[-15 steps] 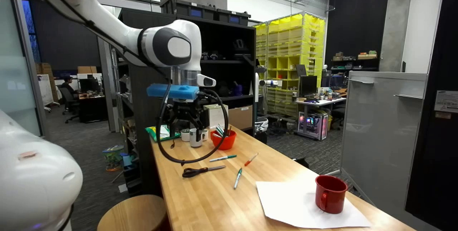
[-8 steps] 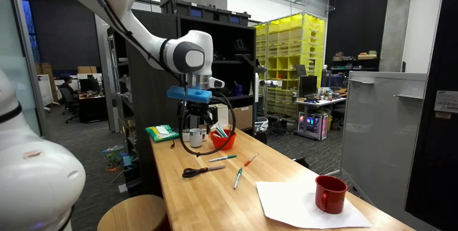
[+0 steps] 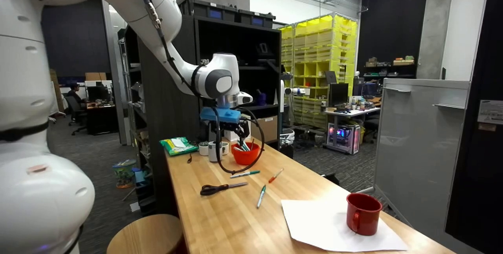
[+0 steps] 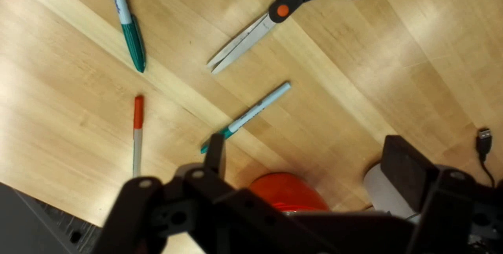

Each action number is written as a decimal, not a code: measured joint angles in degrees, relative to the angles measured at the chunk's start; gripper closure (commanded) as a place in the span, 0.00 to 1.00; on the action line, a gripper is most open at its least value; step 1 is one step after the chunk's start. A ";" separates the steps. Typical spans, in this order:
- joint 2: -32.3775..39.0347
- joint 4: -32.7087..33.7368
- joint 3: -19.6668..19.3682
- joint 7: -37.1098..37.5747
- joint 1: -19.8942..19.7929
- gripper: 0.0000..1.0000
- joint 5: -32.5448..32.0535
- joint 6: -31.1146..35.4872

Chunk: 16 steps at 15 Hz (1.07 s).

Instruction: Remove the purple pen from the orange bowl and put it on the counter.

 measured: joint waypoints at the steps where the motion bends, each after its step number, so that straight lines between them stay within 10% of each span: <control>1: 0.69 0.57 0.04 0.10 -0.01 0.00 0.00 0.11; 16: 0.94 1.07 0.04 0.15 -0.21 0.00 0.00 0.11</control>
